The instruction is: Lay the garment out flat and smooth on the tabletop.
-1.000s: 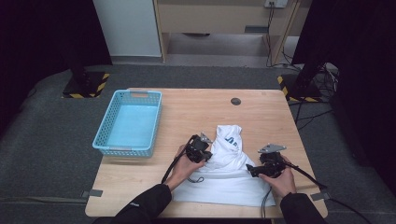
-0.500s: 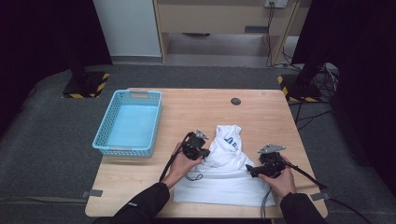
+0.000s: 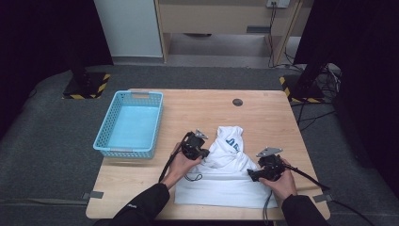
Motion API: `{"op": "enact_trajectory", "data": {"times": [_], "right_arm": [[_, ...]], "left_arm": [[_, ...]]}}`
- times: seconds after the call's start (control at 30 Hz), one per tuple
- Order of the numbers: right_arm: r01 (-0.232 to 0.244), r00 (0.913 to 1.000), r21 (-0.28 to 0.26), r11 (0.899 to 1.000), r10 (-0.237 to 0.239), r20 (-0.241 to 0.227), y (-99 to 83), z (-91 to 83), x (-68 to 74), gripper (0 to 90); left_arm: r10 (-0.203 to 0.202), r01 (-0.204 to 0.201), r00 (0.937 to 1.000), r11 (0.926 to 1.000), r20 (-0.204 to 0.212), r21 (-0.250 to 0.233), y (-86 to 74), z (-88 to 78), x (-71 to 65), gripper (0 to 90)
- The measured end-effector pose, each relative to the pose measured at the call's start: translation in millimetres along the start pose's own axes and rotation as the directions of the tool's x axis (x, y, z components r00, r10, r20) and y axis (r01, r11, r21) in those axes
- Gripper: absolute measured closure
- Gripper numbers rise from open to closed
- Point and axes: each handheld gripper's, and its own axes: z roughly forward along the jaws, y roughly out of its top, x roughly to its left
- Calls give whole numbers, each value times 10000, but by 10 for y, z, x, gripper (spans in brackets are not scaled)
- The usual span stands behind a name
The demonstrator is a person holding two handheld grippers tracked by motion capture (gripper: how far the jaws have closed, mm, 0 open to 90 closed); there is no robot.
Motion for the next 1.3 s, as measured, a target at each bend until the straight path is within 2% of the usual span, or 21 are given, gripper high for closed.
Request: {"op": "enact_trajectory", "data": {"times": [0.2, 0.3, 0.47, 0.53, 0.6, 0.73, 0.77, 0.8, 0.83, 0.87, 0.9, 0.93, 0.97, 1.03, 1.07, 1.1, 1.13, 1.2, 1.23, 1.27, 1.3], "right_arm": [[-96, 10000, 40, 9999, 96, -12, 1, 1, -1, 135], [-104, 9999, 48, 9999, 104, -18, 1, 1, -2, 135], [-92, 10000, 33, 10000, 92, -12, 0, 1, -1, 135], [-96, 10000, 41, 9999, 96, -12, 0, 1, -1, 135], [-99, 9999, 44, 9999, 100, -15, 1, 1, -1, 135], [-98, 10000, 42, 9999, 98, -9, 1, 1, -1, 135], [-93, 10000, 47, 9999, 93, -13, 1, 1, -2, 134], [-98, 10000, 52, 9999, 98, -15, 2, 2, -3, 134], [-96, 10000, 51, 9999, 97, -14, 2, 2, -3, 133], [-96, 10000, 51, 9999, 97, -14, 2, 2, -3, 133], [-96, 10000, 53, 9999, 96, -12, 2, 2, -3, 133], [-96, 10000, 53, 9999, 96, -12, 2, 2, -3, 133], [-93, 10000, 57, 9999, 93, -11, 2, 2, -3, 133], [-93, 10000, 50, 9999, 94, -8, 3, 3, -3, 133], [-93, 10000, 50, 9999, 94, -8, 3, 3, -3, 133], [-96, 10000, 51, 9999, 96, -11, 3, 3, -4, 133], [-92, 10000, 49, 9999, 93, -8, 3, 3, -4, 133], [-84, 10000, 51, 10000, 84, -7, 3, 2, -4, 133], [-81, 10000, 52, 10000, 81, -7, 3, 2, -4, 133], [-78, 10000, 51, 10000, 78, -8, 3, 2, -4, 133], [-82, 10000, 54, 10000, 82, -5, 3, 2, -3, 133]], "left_arm": [[-293, 293, 9996, 9993, 34, -215, -2, -65, 76, 859], [-378, 378, 9993, 9992, 34, -119, -10, -67, 102, 873], [-531, 521, 9979, 9982, -374, -294, 8, -147, 170, 888], [-522, 480, 9941, 9978, -947, -458, 25, -240, 224, 888], [-574, 473, 9850, 9968, -1626, -651, 43, -359, 289, 889], [-899, 633, 9542, 9929, -2853, -1010, 55, -570, 425, 889], [-1121, 754, 9386, 9895, -3263, -1231, 40, -630, 473, 889], [-1323, 965, 9079, 9894, -3978, -1087, 23, -686, 544, 889], [-1453, 1084, 8936, 9880, -4247, -1099, 10, -707, 575, 889], [-1453, 1084, 8936, 9880, -4247, -1099, 10, -707, 575, 889], [-1799, 1453, 8684, 9833, -4620, -1097, -14, -737, 631, 889], [-1996, 1691, 8485, 9799, -4902, -1062, -34, -755, 671, 889], [-2113, 1853, 8250, 9773, -5242, -1023, -60, -766, 713, 888], [-2302, 2050, 8076, 9728, -5429, -1076, -98, -766, 765, 856], [-2302, 2050, 8076, 9728, -5429, -1076, -98, -766, 765, 821], [-2232, 1991, 7991, 9744, -5582, -1046, -104, -754, 764, 821], [-2168, 1890, 8048, 9761, -5526, -1077, -103, -741, 758, 793], [-2107, 1788, 8272, 9776, -5210, -1114, -90, -720, 736, 752], [-2008, 1664, 8418, 9796, -5011, -1130, -80, -701, 712, 749], [-1781, 1391, 8768, 9831, -4467, -1189, -66, -667, 682, 732], [-1662, 1329, 8936, 9852, -4169, -1080, -54, -632, 651, 726]]}}
